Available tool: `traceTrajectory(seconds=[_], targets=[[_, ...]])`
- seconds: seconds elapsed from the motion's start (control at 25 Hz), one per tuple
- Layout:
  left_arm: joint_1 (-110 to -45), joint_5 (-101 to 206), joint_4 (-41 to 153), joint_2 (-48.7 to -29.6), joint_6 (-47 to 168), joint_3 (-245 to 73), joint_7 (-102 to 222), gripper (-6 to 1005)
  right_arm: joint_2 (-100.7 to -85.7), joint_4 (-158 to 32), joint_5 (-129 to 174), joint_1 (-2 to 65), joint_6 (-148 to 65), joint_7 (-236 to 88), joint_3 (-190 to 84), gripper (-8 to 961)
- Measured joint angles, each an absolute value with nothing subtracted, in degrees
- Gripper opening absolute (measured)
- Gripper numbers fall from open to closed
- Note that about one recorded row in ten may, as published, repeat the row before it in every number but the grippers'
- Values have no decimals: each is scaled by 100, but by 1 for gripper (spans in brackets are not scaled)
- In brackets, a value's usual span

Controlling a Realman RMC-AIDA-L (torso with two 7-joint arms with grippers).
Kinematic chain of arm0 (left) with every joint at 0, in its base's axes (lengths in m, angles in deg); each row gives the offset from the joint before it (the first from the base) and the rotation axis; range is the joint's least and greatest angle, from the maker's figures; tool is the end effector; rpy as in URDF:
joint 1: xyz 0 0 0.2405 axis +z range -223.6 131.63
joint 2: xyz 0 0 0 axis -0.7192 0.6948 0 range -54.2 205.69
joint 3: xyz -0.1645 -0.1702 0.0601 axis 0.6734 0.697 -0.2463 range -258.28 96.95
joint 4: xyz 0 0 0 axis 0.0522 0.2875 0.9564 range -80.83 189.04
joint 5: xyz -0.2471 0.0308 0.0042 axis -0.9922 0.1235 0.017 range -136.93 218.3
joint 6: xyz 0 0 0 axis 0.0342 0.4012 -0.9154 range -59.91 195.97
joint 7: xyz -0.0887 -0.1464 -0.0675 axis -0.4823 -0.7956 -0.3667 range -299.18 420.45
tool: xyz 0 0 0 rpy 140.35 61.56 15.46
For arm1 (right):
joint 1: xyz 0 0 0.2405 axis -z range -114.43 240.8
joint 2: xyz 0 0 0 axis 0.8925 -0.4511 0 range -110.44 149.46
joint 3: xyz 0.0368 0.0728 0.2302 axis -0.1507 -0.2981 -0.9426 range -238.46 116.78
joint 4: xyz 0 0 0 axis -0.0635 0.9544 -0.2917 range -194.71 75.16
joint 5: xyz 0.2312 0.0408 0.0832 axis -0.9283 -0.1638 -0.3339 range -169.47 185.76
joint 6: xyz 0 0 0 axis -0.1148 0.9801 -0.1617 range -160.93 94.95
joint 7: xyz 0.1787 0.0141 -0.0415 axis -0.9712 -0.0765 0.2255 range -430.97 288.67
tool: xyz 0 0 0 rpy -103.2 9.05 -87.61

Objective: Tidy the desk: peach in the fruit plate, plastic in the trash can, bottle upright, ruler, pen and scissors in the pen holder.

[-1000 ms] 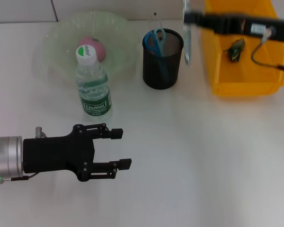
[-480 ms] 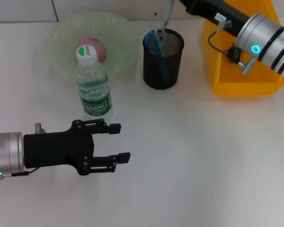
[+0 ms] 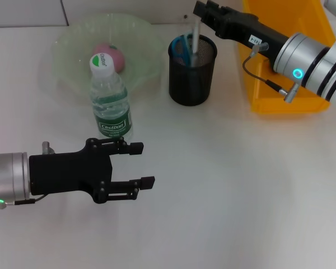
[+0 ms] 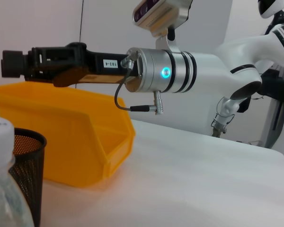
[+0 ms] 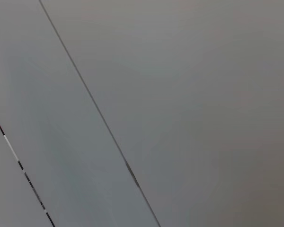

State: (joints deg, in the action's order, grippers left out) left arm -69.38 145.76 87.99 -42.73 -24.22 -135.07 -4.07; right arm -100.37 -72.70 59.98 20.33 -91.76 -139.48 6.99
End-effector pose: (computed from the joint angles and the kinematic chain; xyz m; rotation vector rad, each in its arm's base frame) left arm -0.2698 0.3136 -0.0626 -2.8754 -0.3847 -0.7501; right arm 0.1967 0.4632 -0.0807 -2.1642 0.9252 1.0904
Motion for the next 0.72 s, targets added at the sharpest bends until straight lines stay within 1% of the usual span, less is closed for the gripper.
traceTrajectory(seconds=[0.08,0.28,0.32,0.36,0.4,0.44,0.48,0.52,0.56,0.6,0.64,0.68,0.72], targets=[[-6939,14575,8804,-4273,-2429,-13507,-406,743,-10037,-7281,5998,2055,-9193,-13948,748,297],[-6946,14576,8809,-4273,-2464,-13507,-416,743,-10020,-7308,6009,2125,-9521,-13948,767,505],[-6946,14576,8809,-4273,-2464,-13507,-416,743,-10004,-7339,6012,2163,-9653,-13953,771,510],[-6939,14576,8810,-4271,-2503,-13507,-443,743,-9944,-7592,6119,2395,-10125,-14044,821,516],[-6939,14576,8810,-4271,-2503,-13507,-443,743,-9944,-7592,6119,2395,-10125,-14044,821,521],[-6928,14577,8813,-4264,-2528,-13505,-454,743,-9841,-8149,6481,2775,-10612,-14257,950,527],[-6928,14577,8813,-4264,-2528,-13505,-454,743,-9841,-8149,6481,2775,-10612,-14257,950,532],[-6908,14578,8820,-4250,-2586,-13486,-501,743,-9781,-8572,6822,2998,-10835,-14467,1032,538],[-6895,14582,8825,-4240,-2628,-13469,-561,743,-9707,-9546,7777,3446,-11204,-15023,1139,543],[-6895,14582,8825,-4240,-2628,-13469,-561,743,-9707,-9546,7777,3446,-11204,-15023,1139,549],[-6875,14593,8836,-4223,-2685,-13451,-644,743,-9710,-10107,8477,3714,-11441,-15388,1129,554],[-6875,14593,8836,-4223,-2685,-13451,-644,743,-9736,-10381,8938,3871,-11601,-15589,1081,560],[-6812,14611,8868,-4154,-2901,-13440,-781,743,-9791,-10633,9368,4043,-11861,-15709,959,565]])
